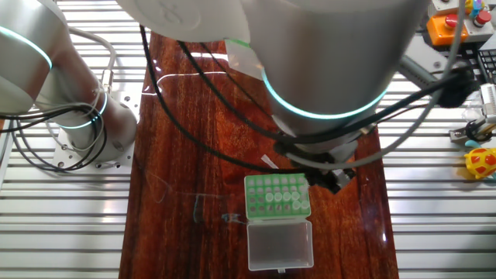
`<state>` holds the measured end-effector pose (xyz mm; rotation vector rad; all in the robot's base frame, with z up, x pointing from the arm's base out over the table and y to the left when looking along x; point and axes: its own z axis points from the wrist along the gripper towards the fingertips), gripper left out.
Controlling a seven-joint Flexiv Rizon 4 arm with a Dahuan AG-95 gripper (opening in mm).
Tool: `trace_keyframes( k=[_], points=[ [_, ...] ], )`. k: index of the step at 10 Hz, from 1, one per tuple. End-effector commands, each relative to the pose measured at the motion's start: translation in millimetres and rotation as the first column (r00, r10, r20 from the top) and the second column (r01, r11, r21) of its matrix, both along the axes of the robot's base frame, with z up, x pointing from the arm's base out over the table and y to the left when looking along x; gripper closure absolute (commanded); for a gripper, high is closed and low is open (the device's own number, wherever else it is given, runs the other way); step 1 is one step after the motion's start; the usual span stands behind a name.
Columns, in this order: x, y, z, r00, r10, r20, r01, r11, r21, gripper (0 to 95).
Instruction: Transfer all large pipette tips from one holder to another
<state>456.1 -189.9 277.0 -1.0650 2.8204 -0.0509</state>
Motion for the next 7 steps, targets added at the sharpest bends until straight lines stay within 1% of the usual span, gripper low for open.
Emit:
trace_keyframes(
  k=[1, 2, 5, 7],
  points=[
    [1.1, -0.5, -0.5, 1.0, -0.002, 0.001, 0.002, 1.0, 0.002, 95.0],
    [2.2, -1.4, -1.6, 1.0, 0.001, 0.002, -0.001, 1.0, 0.004, 95.0],
    [11.7, -2.0, -7.4, 1.0, 0.021, 0.008, -0.021, 1.0, 0.011, 95.0],
    [14.9, -0.9, -11.8, 1.0, 0.02, 0.01, -0.02, 1.0, 0.015, 95.0]
  ],
)
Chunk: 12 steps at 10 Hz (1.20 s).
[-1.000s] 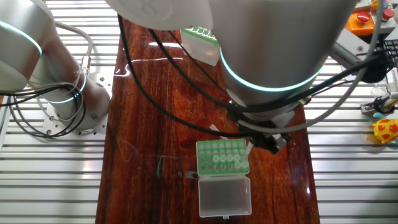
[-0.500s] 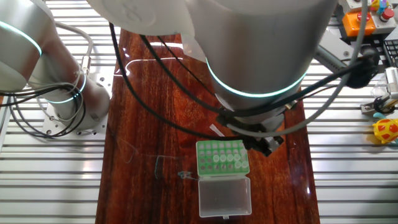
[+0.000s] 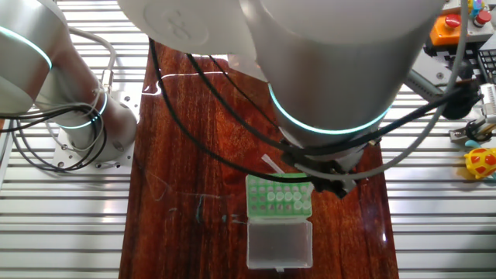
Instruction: Transfer all large pipette tips from one holder to another
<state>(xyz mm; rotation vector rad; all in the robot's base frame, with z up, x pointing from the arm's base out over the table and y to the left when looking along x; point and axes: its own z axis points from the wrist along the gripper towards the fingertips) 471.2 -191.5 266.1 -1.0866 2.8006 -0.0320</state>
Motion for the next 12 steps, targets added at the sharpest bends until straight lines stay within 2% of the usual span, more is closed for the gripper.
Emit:
trace_keyframes(
  k=[1, 2, 4, 6, 7, 8, 10, 11, 12],
  points=[
    [-0.1, 1.0, -3.1, 1.0, 0.004, 0.007, -0.004, 1.0, 0.002, 95.0],
    [-0.5, 1.2, -5.9, 1.0, 0.007, 0.009, -0.007, 1.0, 0.004, 95.0],
    [-0.7, 1.9, -7.7, 0.999, 0.027, 0.019, -0.027, 1.0, 0.006, 57.0],
    [-0.8, 2.5, -7.9, 0.999, 0.035, 0.026, -0.035, 0.999, 0.015, 57.0],
    [-0.7, 2.6, -7.6, 0.999, 0.035, 0.027, -0.036, 0.999, 0.017, 38.0],
    [-0.3, 2.7, -4.9, 0.999, 0.035, 0.026, -0.036, 0.999, 0.02, 57.0],
    [1.8, 6.2, 17.8, 0.999, 0.031, 0.011, -0.031, 0.999, 0.014, 57.0],
    [2.1, 6.9, 23.3, 1.0, 0.02, 0.008, -0.02, 1.0, 0.015, 57.0],
    [2.1, 6.9, 23.3, 1.0, -0.022, 0.014, 0.021, 0.998, 0.052, 57.0]
  ],
)
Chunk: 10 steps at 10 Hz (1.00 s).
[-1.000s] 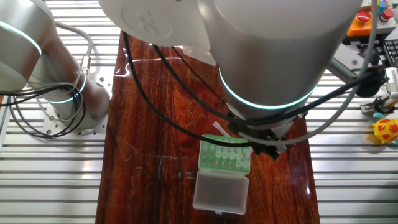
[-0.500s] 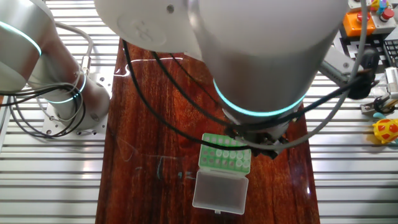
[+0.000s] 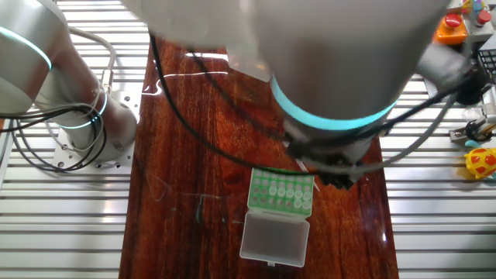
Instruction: Transfer all large pipette tips from one holder to another
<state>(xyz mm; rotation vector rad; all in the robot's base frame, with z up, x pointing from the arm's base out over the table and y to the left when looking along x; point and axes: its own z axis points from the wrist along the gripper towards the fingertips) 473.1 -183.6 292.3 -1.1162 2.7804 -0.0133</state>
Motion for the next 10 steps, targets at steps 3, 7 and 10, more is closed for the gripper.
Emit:
trace_keyframes(
  k=[3, 7, 10],
  points=[
    [0.1, -0.9, -2.9, 0.992, -0.128, -0.011, 0.128, 0.991, -0.039, 76.0],
    [0.1, -0.9, -2.9, 0.995, 0.047, -0.089, -0.047, 0.999, 0.003, 76.0],
    [-17.6, 67.7, -13.3, 0.993, -0.052, -0.106, 0.05, 0.999, -0.02, 76.0]
  ],
)
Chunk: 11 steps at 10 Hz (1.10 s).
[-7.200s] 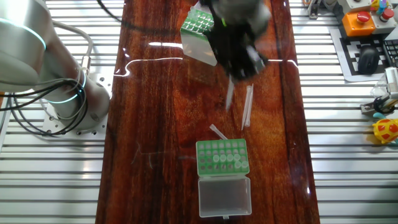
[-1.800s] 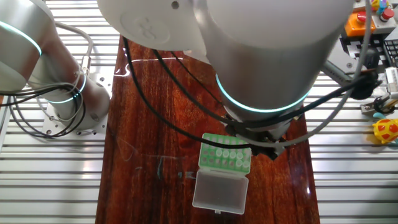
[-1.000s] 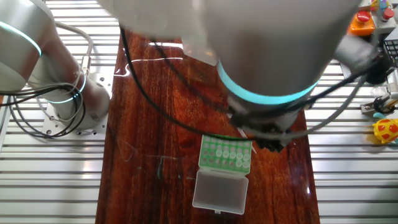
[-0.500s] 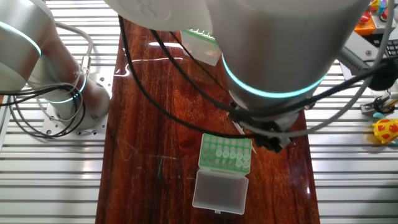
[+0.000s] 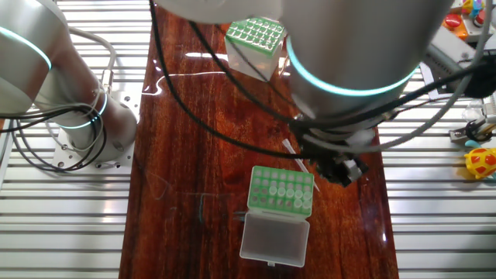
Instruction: Transfer all large pipette tips from one holder to another
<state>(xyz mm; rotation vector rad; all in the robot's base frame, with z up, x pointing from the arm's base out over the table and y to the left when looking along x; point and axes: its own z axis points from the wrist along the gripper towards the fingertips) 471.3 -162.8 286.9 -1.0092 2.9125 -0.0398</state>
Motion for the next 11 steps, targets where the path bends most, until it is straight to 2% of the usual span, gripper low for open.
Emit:
trace_keyframes(
  k=[1, 2, 3, 4, 5, 6, 7, 8, 9, 10, 11],
  points=[
    [-29.7, 81.0, -16.2, 1.0, -0.009, -0.026, 0.009, 1.0, 0.004, 76.0],
    [-41.6, 112.4, -23.4, 0.996, -0.084, -0.026, 0.084, 0.996, 0.0, 76.0],
    [-42.4, 115.1, -23.9, 0.993, -0.116, -0.02, 0.115, 0.993, -0.011, 76.0],
    [-42.4, 115.1, -23.9, 0.995, -0.098, -0.02, 0.098, 0.995, -0.013, 76.0],
    [-42.4, 115.1, -23.9, 0.999, -0.022, -0.037, 0.022, 1.0, -0.005, 76.0],
    [-42.4, 115.1, -23.9, 0.999, 0.008, -0.05, -0.008, 1.0, -0.001, 76.0],
    [-42.4, 115.1, -23.9, 0.996, 0.06, -0.067, -0.059, 0.998, 0.018, 76.0],
    [-42.4, 115.1, -23.9, 0.995, 0.067, -0.071, -0.065, 0.997, 0.029, 76.0],
    [-45.7, 145.6, -33.1, 0.997, 0.046, -0.069, -0.043, 0.998, 0.048, 76.0],
    [-54.9, 191.5, -44.7, 0.998, -0.005, -0.061, 0.007, 0.999, 0.044, 57.0],
    [-63.9, 223.9, -51.9, 0.997, -0.036, -0.061, 0.038, 0.999, 0.018, 57.0]
  ],
)
